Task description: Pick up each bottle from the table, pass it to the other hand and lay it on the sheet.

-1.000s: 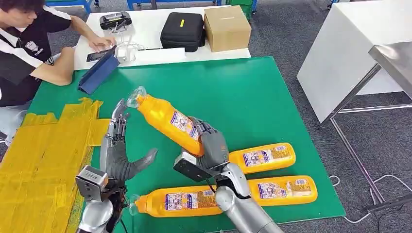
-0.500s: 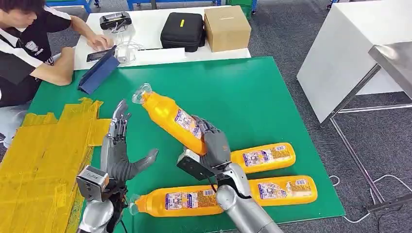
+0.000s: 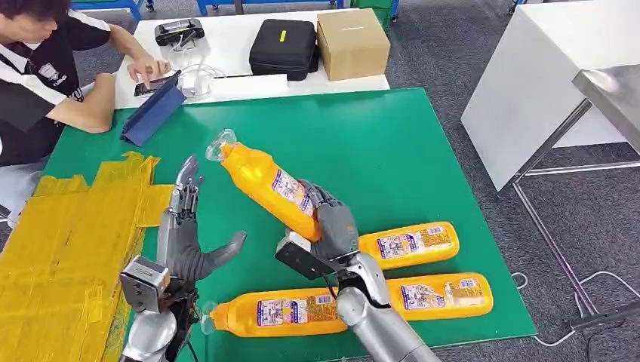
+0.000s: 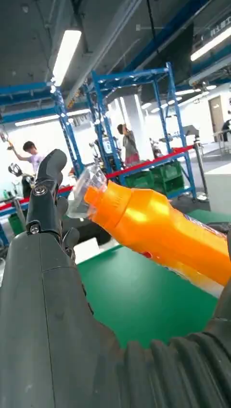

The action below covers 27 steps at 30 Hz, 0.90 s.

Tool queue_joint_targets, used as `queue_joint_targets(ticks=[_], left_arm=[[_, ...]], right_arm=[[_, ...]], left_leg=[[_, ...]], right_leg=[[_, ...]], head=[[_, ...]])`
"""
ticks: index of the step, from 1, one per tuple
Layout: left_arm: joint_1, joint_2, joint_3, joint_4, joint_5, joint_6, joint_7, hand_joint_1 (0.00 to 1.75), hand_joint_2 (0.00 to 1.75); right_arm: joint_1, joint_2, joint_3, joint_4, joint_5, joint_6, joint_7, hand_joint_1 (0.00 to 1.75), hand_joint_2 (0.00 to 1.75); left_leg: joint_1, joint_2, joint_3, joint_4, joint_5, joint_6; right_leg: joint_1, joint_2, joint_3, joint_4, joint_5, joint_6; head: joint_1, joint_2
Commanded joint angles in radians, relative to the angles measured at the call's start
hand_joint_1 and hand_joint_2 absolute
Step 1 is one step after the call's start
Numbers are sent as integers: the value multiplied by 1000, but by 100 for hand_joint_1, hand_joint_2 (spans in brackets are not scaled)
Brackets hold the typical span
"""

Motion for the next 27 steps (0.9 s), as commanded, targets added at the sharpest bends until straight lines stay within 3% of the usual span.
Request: queue_joint_targets(ticks=[1, 7, 27], left_arm=[[-57, 16, -30, 78, 21, -30, 16, 0, 175], [-103, 23, -52, 146, 98, -108, 72, 0, 175], [-96, 26, -64, 173, 95, -97, 71, 0, 175]], right_arm=[[-18, 1, 21, 12, -82, 78, -65, 175, 175], [3, 6, 67, -3, -139, 89, -158, 175, 175], [6, 11, 91, 14, -170, 79, -157, 175, 175]], left_leg=[[1, -2, 2, 0, 0, 0], [1, -4, 4, 0, -1, -1], [0, -1, 2, -1, -1, 0]], right_leg=[[1, -1, 3, 0, -1, -1], [1, -2, 5, -1, -2, -2], [0, 0, 3, -1, 0, -1]], head=[[0, 0], [0, 0], [0, 0]])
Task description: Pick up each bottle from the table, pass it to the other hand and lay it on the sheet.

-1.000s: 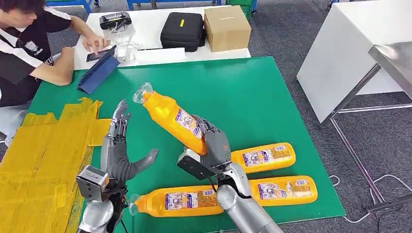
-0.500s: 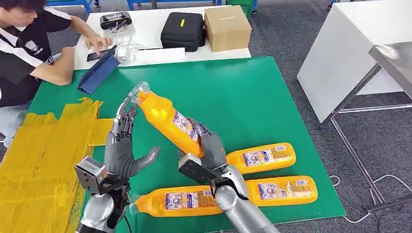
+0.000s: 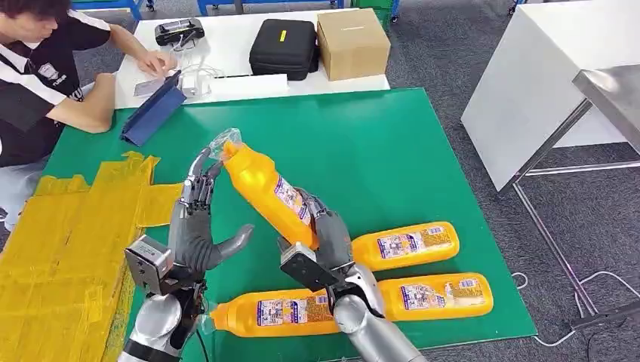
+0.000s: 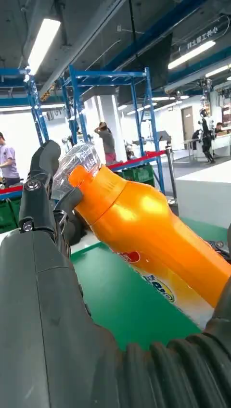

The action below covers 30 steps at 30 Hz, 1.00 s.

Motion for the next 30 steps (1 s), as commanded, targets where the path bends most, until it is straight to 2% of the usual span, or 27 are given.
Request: queue_joint_targets(ticks=[1, 8, 12, 20, 26, 30], left_arm=[[-29, 24, -32, 102, 0, -2, 19, 0, 175], [-49, 36, -48, 147, 35, -60, 54, 0, 175], [-53, 35, -45, 160, 41, -62, 53, 0, 175], [-54, 34, -40, 169, 46, -61, 51, 0, 175], [-49, 37, -33, 165, 50, -57, 49, 0, 175], [-38, 38, -18, 156, 54, -45, 46, 0, 175]], right_arm=[[-38, -5, 74, 24, 5, 13, -24, 175, 175], [-53, 5, 108, 50, 35, -24, -30, 175, 175], [-53, 10, 108, 42, 42, -68, -31, 175, 175], [-52, 7, 104, 27, 26, -87, -33, 175, 175], [-53, 3, 78, 18, 0, -92, -26, 175, 175], [-54, 1, 16, -3, -54, -107, -9, 175, 175]], left_leg=[[1, -1, 5, -1, -1, -1], [1, -1, 6, 0, -2, -1], [1, 0, 4, -1, -1, -1], [1, 1, 5, 0, -2, -1], [0, 1, 2, -1, -1, 0], [0, 0, 4, 0, -2, -1]], right_leg=[[1, 0, 5, -1, -1, -2], [1, 1, 6, -1, -1, -2], [1, 2, 4, -1, 0, -2], [1, 2, 4, 0, -1, -2], [0, 2, 2, 0, 0, -1], [0, 2, 4, 0, -1, -2]], head=[[0, 0], [0, 0], [0, 0], [0, 0], [0, 0], [0, 0]])
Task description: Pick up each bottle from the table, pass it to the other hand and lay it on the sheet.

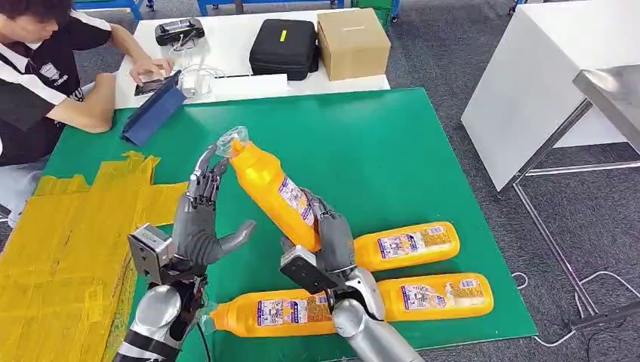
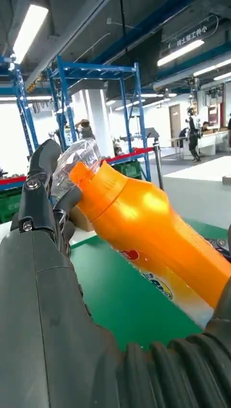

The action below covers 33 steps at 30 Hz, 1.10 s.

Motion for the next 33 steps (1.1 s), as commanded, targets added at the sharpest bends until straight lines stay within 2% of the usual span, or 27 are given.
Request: queue_joint_targets(ticks=[1, 6, 11, 14, 26, 33], left_arm=[[6, 28, -10, 93, 2, 4, 21, 0, 175], [17, 27, -3, 85, -1, 15, 22, 0, 175], [34, 30, 8, 71, -7, 20, 25, 0, 175], [34, 30, 8, 71, -7, 20, 25, 0, 175], [26, 25, 5, 79, -13, 22, 30, 0, 175], [11, 22, -2, 98, 27, -18, 40, 0, 175]], right_arm=[[-60, -4, -15, -25, -52, 0, -11, 175, 175], [-50, 1, -86, -42, -119, -10, 3, 175, 175], [-46, 15, -144, -43, -164, -6, 2, 175, 175], [-46, 15, -144, -43, -164, -6, 2, 175, 175], [-37, 20, -164, -49, -193, -9, -15, 175, 175], [-39, 35, -81, 10, -126, -1, -46, 175, 175]], left_leg=[[0, 1, 2, -1, -1, 0], [2, 1, 8, 1, -4, -1], [2, -4, 6, 1, -3, -1], [0, 0, 3, 0, -1, 0], [1, -3, 4, 0, -1, -1], [1, -2, 3, -1, -1, -1]], right_leg=[[0, 1, 2, 0, 0, -1], [2, 3, 7, 0, -2, -3], [2, -2, 7, -1, -3, -2], [0, 1, 2, 0, -1, -1], [1, -1, 3, -1, -1, -1], [1, -1, 2, -1, 0, -1]], head=[[0, 0], [1, 0], [0, 0], [0, 0], [0, 0], [0, 0]])
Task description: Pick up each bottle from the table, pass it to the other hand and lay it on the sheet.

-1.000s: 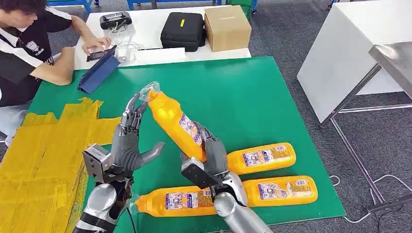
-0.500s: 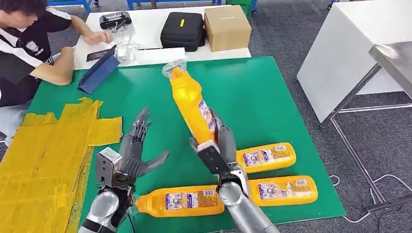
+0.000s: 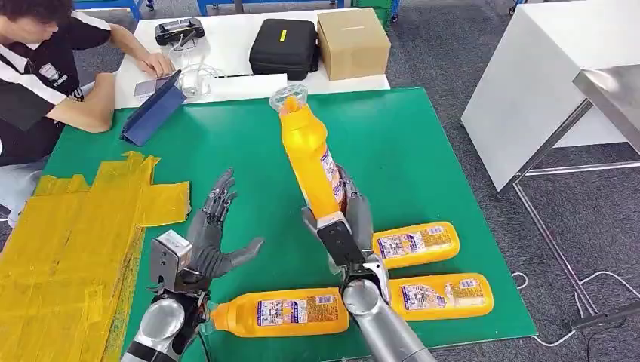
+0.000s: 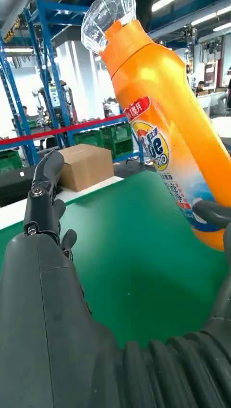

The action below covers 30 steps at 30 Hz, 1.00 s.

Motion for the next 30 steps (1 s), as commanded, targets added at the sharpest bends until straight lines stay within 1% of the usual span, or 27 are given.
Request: queue_joint_targets(ticks=[1, 3, 4, 6, 7, 8, 10, 11, 12, 14, 16, 17, 18, 21, 24, 27, 30], left_arm=[[-39, 9, -2, 69, 54, -50, 16, 0, 175], [-43, 9, 2, 77, 86, -70, 19, 0, 175], [-45, 8, 5, 80, 103, -79, 18, 0, 175], [-48, 8, 6, 85, 128, -91, 18, 0, 175], [-51, 11, 4, 89, 135, -93, 18, 0, 175], [-54, 11, 3, 94, 138, -92, 18, 0, 175], [-60, 11, 3, 105, 152, -96, 18, 0, 175], [-62, 11, 3, 107, 155, -97, 18, 0, 175], [-64, 11, 2, 113, 161, -99, 18, 0, 175], [-66, 12, 1, 115, 162, -99, 17, 0, 175], [-68, 12, 0, 117, 175, -106, 19, 0, 175], [-69, 13, -1, 118, 180, -109, 19, 0, 175], [-71, 15, -2, 120, 184, -111, 20, 0, 175], [-75, 16, -3, 125, 186, -113, 20, 0, 175], [-79, 16, -4, 129, 208, -131, 23, 0, 175], [-79, 17, -4, 129, 212, -134, 23, 0, 175], [-75, 16, -1, 124, 237, -155, 18, 0, 175]], right_arm=[[-23, 17, 83, 80, 65, 7, -39, 175, 175], [-23, 24, 115, 93, 80, 7, -56, 175, 175], [-18, 27, 136, 97, 93, 0, -70, 175, 175], [-16, 27, 164, 104, 92, 2, -86, 175, 175], [-15, 25, 182, 108, 87, 8, -94, 175, 175], [-17, 23, 198, 114, 93, 6, -99, 175, 175], [-24, 20, 227, 137, 101, 13, -98, 175, 175], [-26, 19, 235, 145, 106, 14, -97, 175, 175], [-32, 19, 250, 164, 112, 16, -95, 175, 175], [-34, 22, 253, 174, 112, 10, -96, 175, 175], [-42, 20, 269, 194, 115, 19, -96, 175, 175], [-43, 20, 275, 200, 120, 18, -96, 175, 175], [-47, 21, 288, 215, 130, 16, -95, 175, 175], [-47, 25, 298, 236, 131, 13, -95, 175, 175], [-58, 26, 319, 266, 134, 35, -89, 175, 175], [-60, 26, 323, 270, 135, 37, -88, 175, 175], [-62, 26, 333, 281, 142, 35, -89, 175, 175]], left_leg=[[1, -1, 4, -1, -1, -1], [2, 0, 7, 0, -3, -1], [1, 0, 4, -1, -1, -1], [2, -1, 7, 0, -2, -1], [1, -1, 4, -1, -1, -1], [1, -1, 5, -1, -2, -1], [2, -1, 7, 0, -3, -1], [1, -1, 4, -1, -1, 0], [2, -1, 6, -1, -2, -1], [2, -1, 8, 0, -3, -1], [1, -1, 4, -1, -1, 0], [2, -2, 6, 0, -2, -1], [1, -1, 3, -1, -1, 0], [0, -1, 3, -1, 0, 0], [2, -2, 6, -1, -2, -1], [1, -1, 3, -1, -1, 0], [2, -3, 5, 0, -2, -1]], right_leg=[[1, 0, 4, -1, -1, -2], [2, 1, 7, -1, -2, -3], [1, 1, 4, -1, -1, -2], [2, 1, 7, -1, -2, -2], [1, 0, 4, -1, -1, -1], [2, 0, 5, -1, -1, -2], [2, 1, 7, -1, -2, -2], [1, 0, 4, -2, -1, -1], [2, 0, 6, -2, -1, -2], [2, 1, 8, -2, -2, -2], [1, 0, 4, -1, -1, -1], [1, 0, 6, -1, -1, -2], [1, 0, 3, -1, 0, -1], [0, 0, 3, -1, 0, -1], [2, -1, 7, -1, -2, -2], [1, 0, 3, -1, -1, -1], [2, -1, 6, -1, -1, -2]], head=[[0, 0], [0, 0], [0, 0], [0, 0], [0, 0], [0, 0], [0, 0], [0, 0], [0, 0], [0, 0], [0, 0], [0, 0], [0, 0], [0, 0], [0, 0], [0, 0], [0, 0]])
